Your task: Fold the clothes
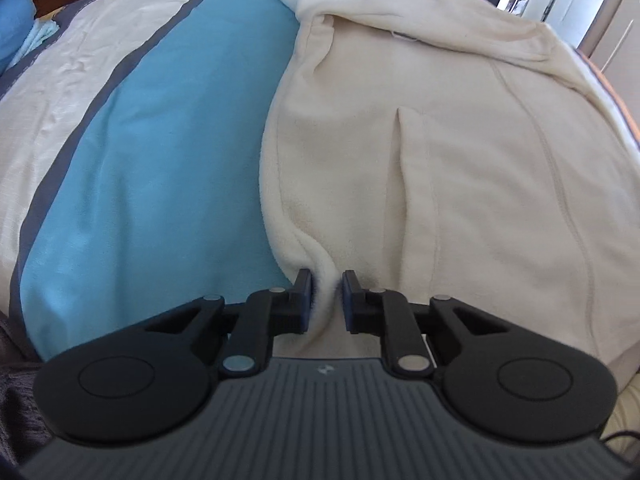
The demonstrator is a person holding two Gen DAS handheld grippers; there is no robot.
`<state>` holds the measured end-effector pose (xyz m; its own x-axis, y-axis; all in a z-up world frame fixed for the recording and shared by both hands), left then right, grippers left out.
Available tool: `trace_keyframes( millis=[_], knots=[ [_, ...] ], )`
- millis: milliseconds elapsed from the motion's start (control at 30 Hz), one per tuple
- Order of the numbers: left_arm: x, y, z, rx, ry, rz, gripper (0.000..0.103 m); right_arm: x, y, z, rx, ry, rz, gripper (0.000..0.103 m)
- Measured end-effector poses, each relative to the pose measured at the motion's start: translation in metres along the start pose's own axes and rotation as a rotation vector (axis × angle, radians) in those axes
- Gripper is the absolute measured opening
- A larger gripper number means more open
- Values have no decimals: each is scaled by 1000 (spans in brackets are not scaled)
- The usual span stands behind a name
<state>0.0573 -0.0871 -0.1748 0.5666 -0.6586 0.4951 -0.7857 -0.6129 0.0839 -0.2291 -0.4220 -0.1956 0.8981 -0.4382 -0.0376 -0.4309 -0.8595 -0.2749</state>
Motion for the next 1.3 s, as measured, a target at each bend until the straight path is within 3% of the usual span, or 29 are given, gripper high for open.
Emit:
trace_keyframes(
  millis=[33,67,167,267,400,533,567,600,633,667,700,733,800,867,900,967,1067,1100,1167,1233,1300],
  knots=[
    [2,1,0,-3,7,-9,13,1,-4,-3,1,31,-12,17],
    [4,3,0,-5,14,-18,12,3,-8,-7,12,71,-23,13],
    [12,0,2,6,34,-42,11,15,-22,-21,59,190,-39,13],
    [21,-5,3,25,54,-65,0,47,-40,-41,144,347,-36,12],
    [33,-12,5,51,81,-96,0,90,-58,-80,251,551,1,12],
    [44,-19,7,76,108,-127,7,106,-51,-75,275,608,74,12],
    [46,-21,7,88,109,-132,11,106,-45,-68,276,610,93,12],
    [36,-24,12,155,49,-97,27,106,-41,-57,276,607,119,12],
    [26,-27,15,222,-11,-63,52,107,-36,-46,277,604,144,12],
    [18,-30,18,288,-62,-33,65,105,-30,-40,285,603,168,12],
    [11,-31,17,352,-99,-8,86,102,-24,-35,292,603,191,12],
    [8,-29,13,313,-92,-14,90,103,-22,-36,299,607,201,12],
    [3,-23,7,231,-79,-28,90,104,-18,-39,311,614,220,12],
    [2,-20,12,49,-102,-111,90,102,-19,-42,311,627,210,12],
    [2,-20,16,5,-122,-144,89,103,-22,-41,301,630,204,12],
    [1,-20,18,-8,-118,-167,88,104,-26,-39,281,635,193,12],
    [7,-24,16,-98,-96,-250,88,100,-27,-40,262,641,173,12],
    [6,-23,15,-108,-82,-248,83,98,-28,-41,257,644,164,12],
    [6,-21,11,-126,-55,-243,60,96,-31,-46,251,667,142,12],
    [8,-16,9,-93,-41,-195,35,95,-34,-52,255,694,130,12],
    [9,-12,9,-37,-41,-150,25,94,-35,-58,256,719,125,12]
  ],
)
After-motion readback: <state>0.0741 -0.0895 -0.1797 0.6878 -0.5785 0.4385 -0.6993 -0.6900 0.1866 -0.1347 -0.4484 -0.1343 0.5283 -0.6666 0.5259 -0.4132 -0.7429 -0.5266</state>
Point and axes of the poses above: each gripper's, at about its wrist camera, not at the fingertips, and z roughly the way its jaws point, y to its right, x to its top, the point moved 6 cm from there along z, roughly the way its jaws point, and after that the axes turned 4 degrees about z, right-handed, at the moved point
